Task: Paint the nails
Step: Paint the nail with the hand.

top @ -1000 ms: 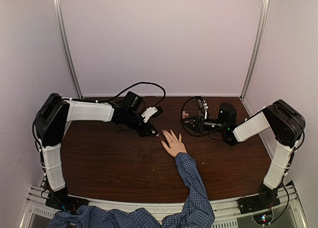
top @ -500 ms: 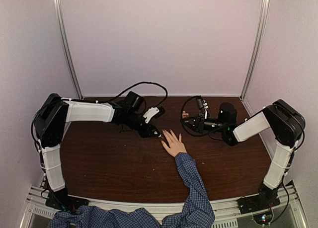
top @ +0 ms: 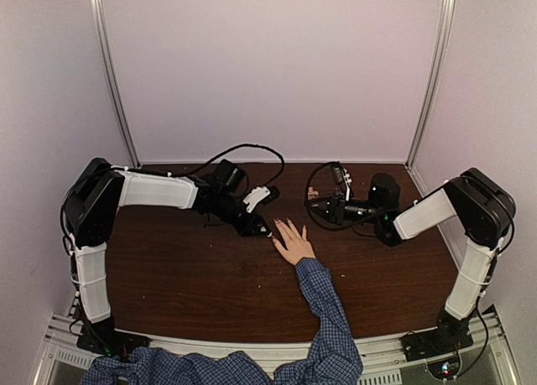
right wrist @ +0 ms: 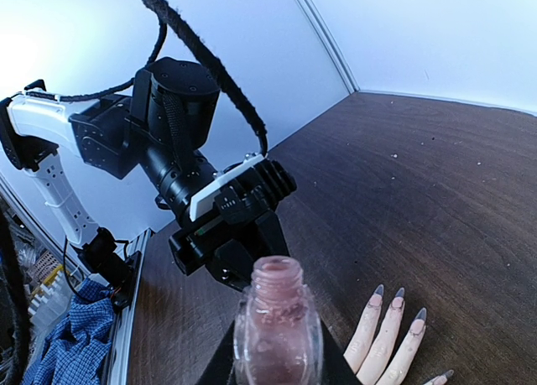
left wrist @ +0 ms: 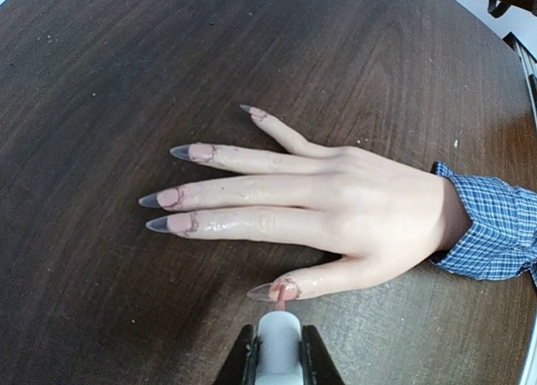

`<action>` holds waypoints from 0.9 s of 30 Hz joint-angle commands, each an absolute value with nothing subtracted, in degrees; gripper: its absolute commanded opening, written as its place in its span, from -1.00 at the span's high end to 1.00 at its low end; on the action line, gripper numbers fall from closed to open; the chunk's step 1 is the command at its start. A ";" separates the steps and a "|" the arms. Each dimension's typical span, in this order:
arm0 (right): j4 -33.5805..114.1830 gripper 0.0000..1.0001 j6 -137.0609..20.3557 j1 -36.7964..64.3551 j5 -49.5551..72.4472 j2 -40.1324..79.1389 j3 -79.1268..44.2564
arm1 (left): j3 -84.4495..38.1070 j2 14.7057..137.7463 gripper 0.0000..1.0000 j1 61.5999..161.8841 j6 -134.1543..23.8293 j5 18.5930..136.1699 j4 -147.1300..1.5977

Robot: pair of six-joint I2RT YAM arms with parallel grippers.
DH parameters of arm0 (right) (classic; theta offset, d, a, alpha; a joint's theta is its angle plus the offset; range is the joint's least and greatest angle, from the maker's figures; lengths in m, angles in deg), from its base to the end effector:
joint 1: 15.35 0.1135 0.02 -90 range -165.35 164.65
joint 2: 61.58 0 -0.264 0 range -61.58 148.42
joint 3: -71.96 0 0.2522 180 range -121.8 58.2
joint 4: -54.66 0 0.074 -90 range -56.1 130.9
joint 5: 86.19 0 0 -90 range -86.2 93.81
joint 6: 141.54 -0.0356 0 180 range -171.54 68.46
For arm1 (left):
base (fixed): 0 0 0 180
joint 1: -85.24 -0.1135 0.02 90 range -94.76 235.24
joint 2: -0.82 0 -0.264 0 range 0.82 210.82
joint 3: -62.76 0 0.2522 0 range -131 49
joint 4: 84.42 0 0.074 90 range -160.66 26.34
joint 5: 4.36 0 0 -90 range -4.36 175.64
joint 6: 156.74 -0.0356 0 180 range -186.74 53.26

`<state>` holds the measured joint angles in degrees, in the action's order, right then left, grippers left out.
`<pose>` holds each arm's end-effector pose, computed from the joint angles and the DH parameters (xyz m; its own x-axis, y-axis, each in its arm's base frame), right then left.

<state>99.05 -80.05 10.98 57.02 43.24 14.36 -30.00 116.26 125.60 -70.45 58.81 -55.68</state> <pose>0.3046 0.1826 0.1789 -0.5078 0.0676 -0.8588 -0.8422 0.1704 0.5115 0.3188 -0.2920 0.1720 -0.5432 0.5374 -0.6451 0.8292 0.4639 -0.3117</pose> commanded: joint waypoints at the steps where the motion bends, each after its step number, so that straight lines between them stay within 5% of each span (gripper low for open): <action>1: 101.44 1.00 -80.03 10.58 57.95 44.07 14.69 | -31.51 117.22 1.00 125.91 -69.84 59.12 -56.46; 27: 101.37 1.00 -80.07 10.58 57.94 44.05 14.69 | -32.19 118.05 1.00 124.80 -69.94 61.94 -55.51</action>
